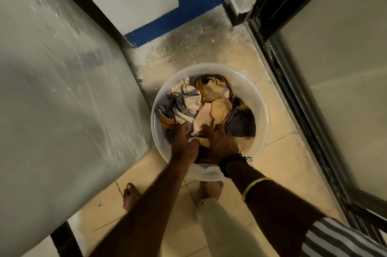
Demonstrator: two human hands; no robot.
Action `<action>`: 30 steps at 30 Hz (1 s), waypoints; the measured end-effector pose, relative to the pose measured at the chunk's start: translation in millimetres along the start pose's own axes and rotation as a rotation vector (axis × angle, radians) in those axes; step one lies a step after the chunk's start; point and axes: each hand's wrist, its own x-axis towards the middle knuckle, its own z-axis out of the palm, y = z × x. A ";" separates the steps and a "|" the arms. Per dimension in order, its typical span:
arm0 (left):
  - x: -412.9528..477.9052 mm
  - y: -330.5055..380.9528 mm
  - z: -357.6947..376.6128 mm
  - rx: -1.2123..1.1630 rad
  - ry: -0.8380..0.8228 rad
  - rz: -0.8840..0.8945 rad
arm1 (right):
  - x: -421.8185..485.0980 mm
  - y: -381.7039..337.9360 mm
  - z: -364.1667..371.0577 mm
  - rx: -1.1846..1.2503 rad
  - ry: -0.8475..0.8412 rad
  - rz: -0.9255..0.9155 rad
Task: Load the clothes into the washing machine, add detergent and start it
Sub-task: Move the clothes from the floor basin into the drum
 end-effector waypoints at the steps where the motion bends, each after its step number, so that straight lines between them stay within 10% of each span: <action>1: -1.4 0.5 -1.5 -0.018 0.009 -0.020 | 6.3 -0.6 -4.7 0.022 0.045 -0.006; 10: -23.9 16.7 -0.5 -0.140 0.012 -0.259 | -34.0 -15.4 -56.6 0.505 0.075 0.031; 16: -30.3 39.6 -6.8 -0.458 -0.270 -0.460 | -56.4 -41.9 -104.8 0.936 -0.230 0.018; 21: -24.3 55.9 -21.8 -0.343 -0.115 -0.366 | -73.3 -48.5 -127.0 1.243 -0.532 0.050; 24: -16.7 54.3 -29.0 -0.284 0.013 -0.359 | -72.6 -48.6 -112.3 1.266 -0.390 0.124; 30: -24.5 50.9 -19.9 -0.402 0.132 -0.281 | -50.8 -50.3 -108.6 0.843 0.515 0.099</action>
